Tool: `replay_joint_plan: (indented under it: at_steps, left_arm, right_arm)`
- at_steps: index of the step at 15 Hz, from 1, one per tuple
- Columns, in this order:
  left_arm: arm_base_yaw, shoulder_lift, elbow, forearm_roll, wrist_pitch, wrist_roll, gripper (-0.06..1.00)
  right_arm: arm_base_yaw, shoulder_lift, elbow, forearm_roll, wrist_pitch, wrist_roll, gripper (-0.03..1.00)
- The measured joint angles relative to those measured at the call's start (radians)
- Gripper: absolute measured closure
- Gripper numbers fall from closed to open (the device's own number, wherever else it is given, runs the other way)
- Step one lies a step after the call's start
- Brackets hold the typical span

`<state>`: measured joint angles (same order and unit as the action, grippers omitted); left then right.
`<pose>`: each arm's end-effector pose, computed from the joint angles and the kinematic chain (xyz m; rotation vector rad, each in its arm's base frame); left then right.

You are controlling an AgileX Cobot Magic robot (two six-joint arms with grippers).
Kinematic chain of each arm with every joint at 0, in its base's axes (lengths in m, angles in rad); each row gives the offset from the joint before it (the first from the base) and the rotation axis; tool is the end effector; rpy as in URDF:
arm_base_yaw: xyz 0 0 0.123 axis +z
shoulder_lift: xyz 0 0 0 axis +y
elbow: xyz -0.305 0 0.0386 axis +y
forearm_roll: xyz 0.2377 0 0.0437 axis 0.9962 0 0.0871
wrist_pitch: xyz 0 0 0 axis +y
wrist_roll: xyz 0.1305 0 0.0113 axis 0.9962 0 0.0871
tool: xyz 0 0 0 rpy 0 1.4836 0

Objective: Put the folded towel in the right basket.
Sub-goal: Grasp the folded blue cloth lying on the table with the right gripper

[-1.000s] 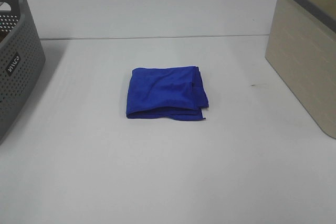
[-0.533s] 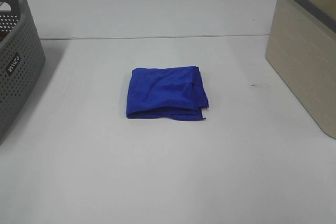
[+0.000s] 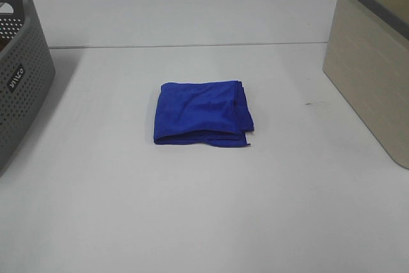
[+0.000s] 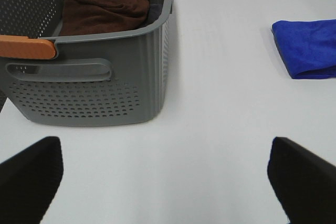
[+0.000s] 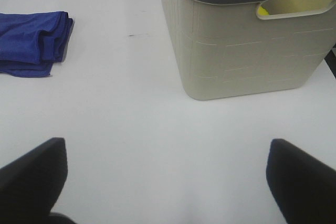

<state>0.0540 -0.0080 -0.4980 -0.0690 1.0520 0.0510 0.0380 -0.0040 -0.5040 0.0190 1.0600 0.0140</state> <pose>-0.0009 -0.0079 0.2547 0.0000 2.0277 -0.0161 -0.0018 0.0021 0.2554 -0.0254 2.0357 0.0554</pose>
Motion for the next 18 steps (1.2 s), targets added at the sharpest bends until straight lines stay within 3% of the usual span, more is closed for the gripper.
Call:
replay_joint_plan:
  at_steps: [18]
  left_arm:
    - [0.0, 0.0, 0.0, 0.0, 0.0, 0.0, -0.04]
  right_arm:
    - [0.0, 0.0, 0.0, 0.0, 0.0, -0.001, -0.01]
